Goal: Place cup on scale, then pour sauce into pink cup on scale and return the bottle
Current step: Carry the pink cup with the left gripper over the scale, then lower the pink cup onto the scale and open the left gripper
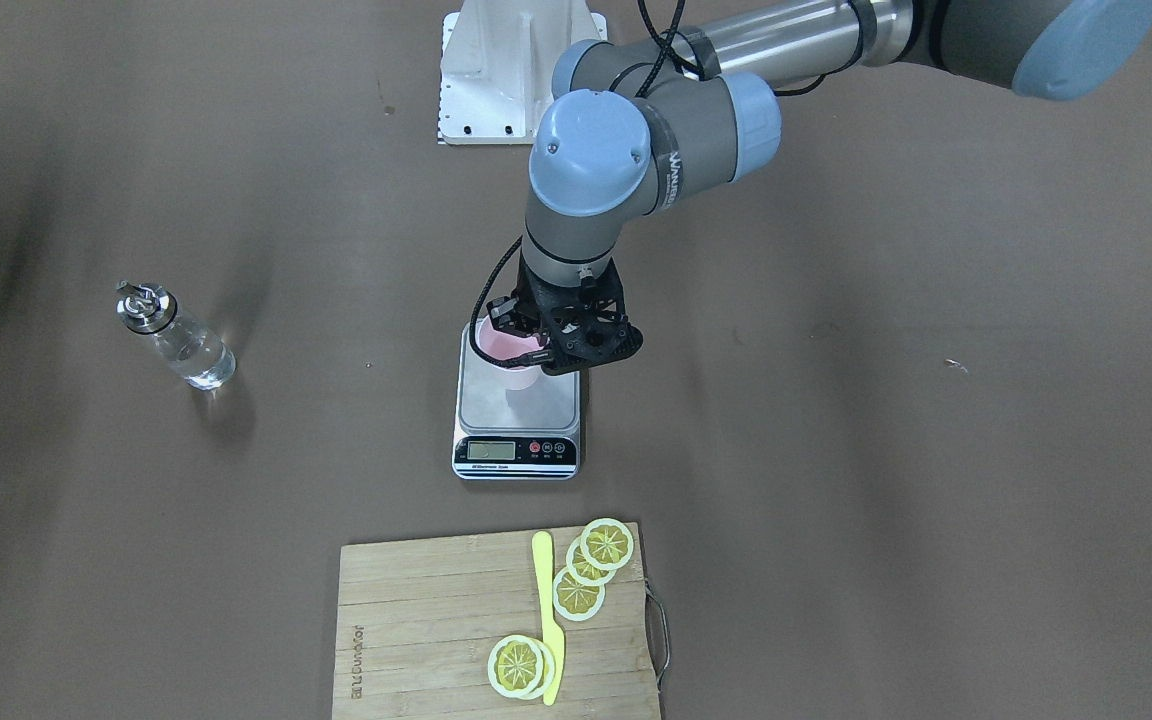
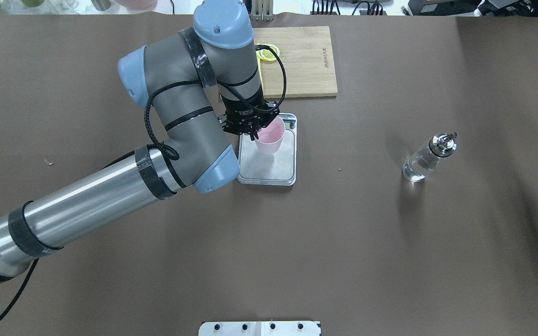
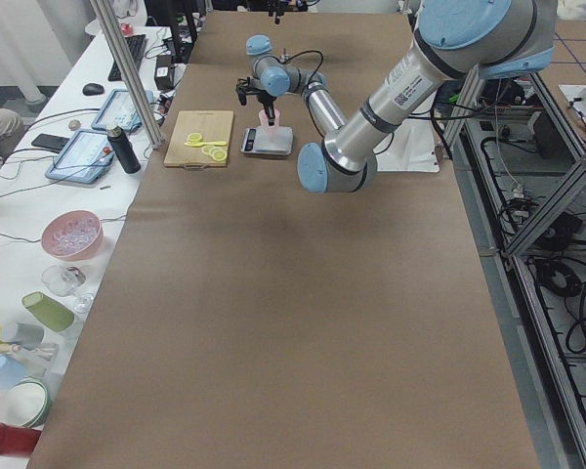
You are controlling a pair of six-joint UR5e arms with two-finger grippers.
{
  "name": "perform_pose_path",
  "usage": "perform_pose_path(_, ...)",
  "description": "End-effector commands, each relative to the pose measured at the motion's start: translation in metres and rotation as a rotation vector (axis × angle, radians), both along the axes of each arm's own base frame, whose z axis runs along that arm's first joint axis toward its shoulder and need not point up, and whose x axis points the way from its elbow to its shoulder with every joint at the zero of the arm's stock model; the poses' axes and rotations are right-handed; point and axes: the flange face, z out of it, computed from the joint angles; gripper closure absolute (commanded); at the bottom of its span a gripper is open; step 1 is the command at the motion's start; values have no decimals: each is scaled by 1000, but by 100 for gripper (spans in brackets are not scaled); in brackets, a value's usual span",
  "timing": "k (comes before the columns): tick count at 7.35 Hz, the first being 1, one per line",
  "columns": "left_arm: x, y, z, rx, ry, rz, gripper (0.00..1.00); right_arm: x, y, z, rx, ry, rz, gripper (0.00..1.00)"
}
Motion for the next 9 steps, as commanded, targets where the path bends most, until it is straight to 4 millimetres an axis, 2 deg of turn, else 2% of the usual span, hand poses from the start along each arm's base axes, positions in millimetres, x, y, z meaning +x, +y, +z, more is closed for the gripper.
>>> perform_pose_path(1, 16, 11, 5, 24, -2, 7, 100, -1, 1, 0, 8, 1, -8, 0)
perform_pose_path(2, 23, 16, 5, 44, 0, 4, 100, -2, 3, 3, 3, -1, -16, 0)
perform_pose_path(4, 23, 19, 6, 51, 5, 9, 100, -2, 6, 6, -2, 1, -17, 0)
perform_pose_path(6, 13, 16, -3, 84, 30, -4, 2, -5, 6, 6, 0, 1, -24, 0)
perform_pose_path(8, -11, 14, -7, 110, 54, -29, 2, -10, 6, 3, 2, -13, -39, 0)
perform_pose_path(9, -41, 7, -2, 114, 66, -48, 2, -14, 8, 6, -2, -10, -46, 0)
